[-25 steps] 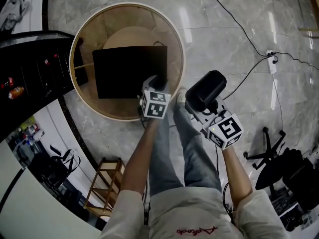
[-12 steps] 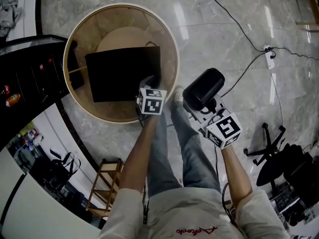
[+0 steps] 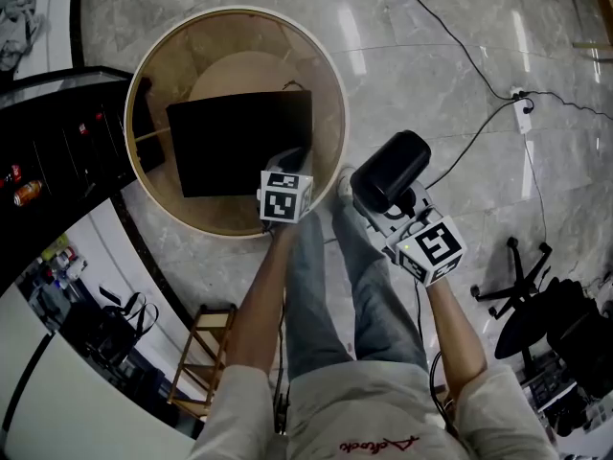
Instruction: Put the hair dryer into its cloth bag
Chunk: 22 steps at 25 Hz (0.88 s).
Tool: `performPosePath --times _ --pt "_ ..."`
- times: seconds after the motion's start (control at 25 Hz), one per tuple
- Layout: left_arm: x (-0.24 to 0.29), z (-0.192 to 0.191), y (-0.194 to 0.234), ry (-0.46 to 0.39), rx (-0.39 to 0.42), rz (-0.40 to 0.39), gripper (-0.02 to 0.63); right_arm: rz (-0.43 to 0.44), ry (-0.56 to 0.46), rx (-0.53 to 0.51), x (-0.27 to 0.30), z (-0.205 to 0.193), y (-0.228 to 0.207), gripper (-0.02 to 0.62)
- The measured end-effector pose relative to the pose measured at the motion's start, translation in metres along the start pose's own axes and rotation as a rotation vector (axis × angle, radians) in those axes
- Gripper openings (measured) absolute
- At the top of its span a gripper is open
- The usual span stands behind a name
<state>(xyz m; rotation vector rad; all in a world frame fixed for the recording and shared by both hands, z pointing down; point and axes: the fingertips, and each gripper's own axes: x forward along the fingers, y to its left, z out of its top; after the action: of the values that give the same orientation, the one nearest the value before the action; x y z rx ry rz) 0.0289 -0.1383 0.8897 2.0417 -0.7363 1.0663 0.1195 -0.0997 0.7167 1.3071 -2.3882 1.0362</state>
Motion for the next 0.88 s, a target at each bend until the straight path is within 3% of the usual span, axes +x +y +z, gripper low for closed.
performPosePath --times 0.88 --pt "-0.032 0.008 -0.002 -0.104 -0.058 -0.038 0.054 0.007 0.000 0.008 0.010 -0.001 0.004 0.198"
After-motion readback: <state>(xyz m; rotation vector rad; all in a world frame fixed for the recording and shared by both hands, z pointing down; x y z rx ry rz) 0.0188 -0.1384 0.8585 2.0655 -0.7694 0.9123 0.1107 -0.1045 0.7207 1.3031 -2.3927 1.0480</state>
